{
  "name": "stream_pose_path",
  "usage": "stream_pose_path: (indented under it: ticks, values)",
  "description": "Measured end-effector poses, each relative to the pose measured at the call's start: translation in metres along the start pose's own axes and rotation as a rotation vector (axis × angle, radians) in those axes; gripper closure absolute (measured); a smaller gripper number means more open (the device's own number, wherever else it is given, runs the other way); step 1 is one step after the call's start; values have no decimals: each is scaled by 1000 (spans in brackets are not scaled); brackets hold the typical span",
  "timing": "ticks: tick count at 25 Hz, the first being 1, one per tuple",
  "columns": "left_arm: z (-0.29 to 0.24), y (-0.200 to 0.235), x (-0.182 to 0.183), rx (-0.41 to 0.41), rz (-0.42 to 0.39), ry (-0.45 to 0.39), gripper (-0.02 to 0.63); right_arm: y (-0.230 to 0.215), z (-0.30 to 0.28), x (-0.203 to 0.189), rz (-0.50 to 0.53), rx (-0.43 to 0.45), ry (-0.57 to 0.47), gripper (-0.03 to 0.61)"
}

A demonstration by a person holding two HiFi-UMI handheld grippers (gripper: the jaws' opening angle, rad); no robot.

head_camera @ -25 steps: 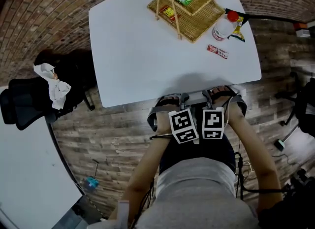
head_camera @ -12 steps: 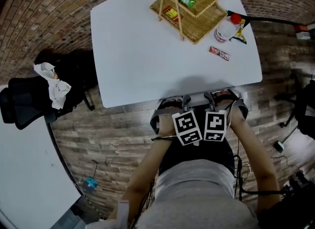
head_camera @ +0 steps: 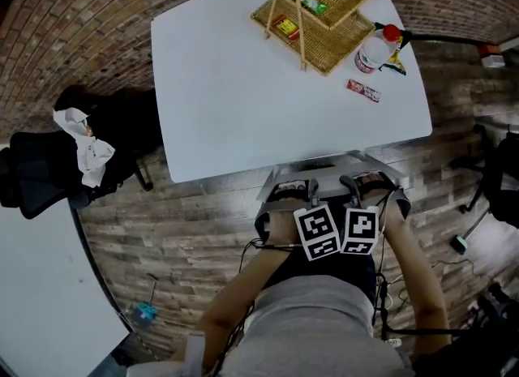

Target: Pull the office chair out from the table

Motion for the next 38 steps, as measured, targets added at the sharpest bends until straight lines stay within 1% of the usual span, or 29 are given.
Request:
stream_pose_path:
  ticks: [3, 9, 12, 17, 20, 24, 30, 38]
  values:
    - [-1, -12, -2, 0, -13, -3, 531, 12, 5, 2, -14, 2, 7, 485]
    - [-5, -49, -5, -2, -16, 21, 531, 46, 21, 6, -32, 12, -3, 486]
    - [-7, -78, -7, 0, -1, 23, 531, 70, 32, 7, -25, 23, -8, 486]
    - [-12, -118, -2, 25, 42, -2, 529, 105, 49, 1, 26, 30, -28, 488]
    - [-15, -142, -2, 31, 58, 4, 529, 126, 58, -1, 36, 37, -38, 488]
    - [-17, -174, -3, 36, 79, 19, 528, 155, 72, 1, 33, 50, -49, 489]
    - [-19, -217, -8, 43, 94, 33, 526, 194, 91, 6, -1, 64, -58, 489]
    - [-21, -279, -12, 21, 105, 14, 526, 249, 117, 11, 3, 76, -59, 491]
Point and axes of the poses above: the fingertips, and each gripper's own axes: z backward along the fingers, y to its left, x out of its top, the point moved 4 cm from there along z, backward along the fingers, and after that the axes turned 12 degrees about -x, right-handed, at the moved point
